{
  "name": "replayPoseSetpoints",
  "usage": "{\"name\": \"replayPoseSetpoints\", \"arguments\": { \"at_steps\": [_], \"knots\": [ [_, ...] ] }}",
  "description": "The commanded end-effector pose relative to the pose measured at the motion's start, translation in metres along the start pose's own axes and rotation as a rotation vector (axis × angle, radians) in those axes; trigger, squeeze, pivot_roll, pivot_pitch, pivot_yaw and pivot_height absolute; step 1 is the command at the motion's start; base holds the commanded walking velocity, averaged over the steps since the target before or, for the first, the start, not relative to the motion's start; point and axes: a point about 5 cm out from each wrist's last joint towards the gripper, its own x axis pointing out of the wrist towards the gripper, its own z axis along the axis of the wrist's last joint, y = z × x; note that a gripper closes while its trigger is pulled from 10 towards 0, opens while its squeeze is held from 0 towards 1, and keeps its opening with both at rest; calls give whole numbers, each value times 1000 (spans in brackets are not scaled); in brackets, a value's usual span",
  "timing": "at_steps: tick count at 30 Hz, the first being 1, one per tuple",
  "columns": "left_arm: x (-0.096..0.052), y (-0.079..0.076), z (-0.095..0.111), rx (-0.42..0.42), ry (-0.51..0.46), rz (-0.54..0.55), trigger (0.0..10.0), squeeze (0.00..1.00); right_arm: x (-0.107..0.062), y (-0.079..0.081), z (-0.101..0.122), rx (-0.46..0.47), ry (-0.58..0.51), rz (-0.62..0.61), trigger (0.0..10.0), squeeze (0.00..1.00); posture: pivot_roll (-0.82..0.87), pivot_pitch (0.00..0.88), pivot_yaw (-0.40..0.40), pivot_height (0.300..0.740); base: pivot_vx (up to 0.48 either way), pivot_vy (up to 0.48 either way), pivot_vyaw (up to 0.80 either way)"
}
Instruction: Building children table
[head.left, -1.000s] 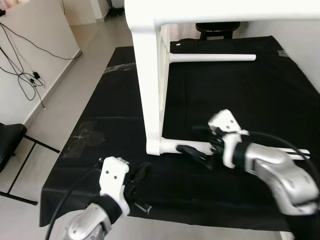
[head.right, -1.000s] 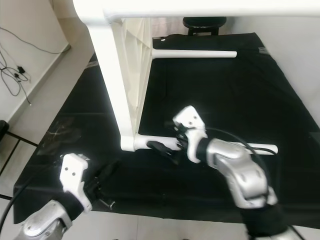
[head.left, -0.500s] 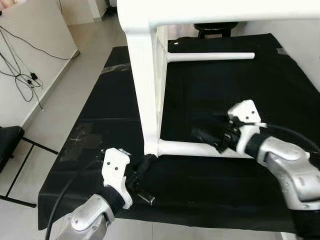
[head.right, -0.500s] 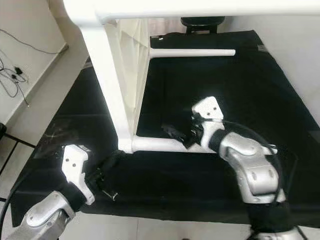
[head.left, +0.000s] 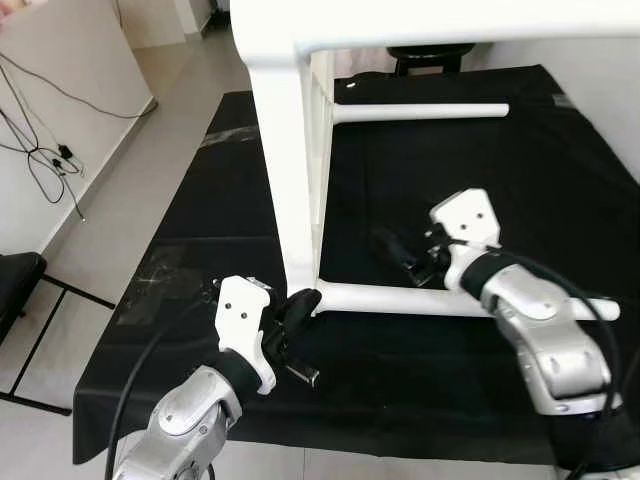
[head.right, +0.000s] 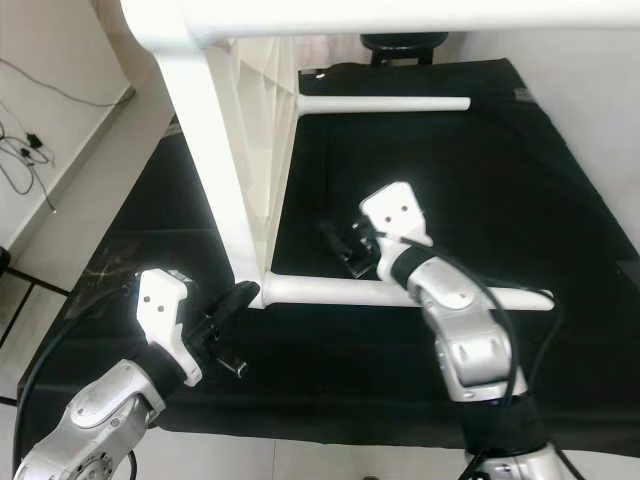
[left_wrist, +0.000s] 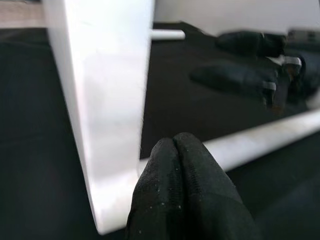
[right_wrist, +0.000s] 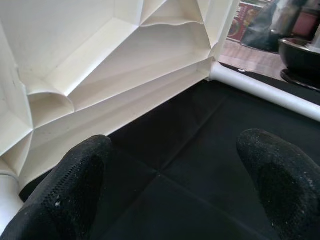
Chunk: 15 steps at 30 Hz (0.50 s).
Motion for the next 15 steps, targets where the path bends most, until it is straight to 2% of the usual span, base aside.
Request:
{"name": "replayPoseSetpoints", "arguments": {
  "at_steps": [1, 5, 11, 15],
  "knots": [
    [-1, 7, -2, 21, -7, 68, 10000, 0, 5, 12, -1, -19, -13, 12, 10000, 0, -140, 145, 90, 740, 0, 0, 0],
    [-2, 11, -2, 27, -14, 104, 10000, 0, 10, 23, -4, -17, -17, 23, 10000, 0, -136, 144, 90, 740, 0, 0, 0],
    [-4, 10, -6, 39, 15, 85, 10000, 0, 15, 34, -4, -2, -28, 32, 10000, 0, -134, 143, 92, 740, 0, 0, 0],
    [-8, 14, -9, -7, 17, 97, 10000, 0, 18, 44, -3, 28, -39, 47, 10000, 0, -131, 141, 88, 740, 0, -480, 0]
  ]
}}
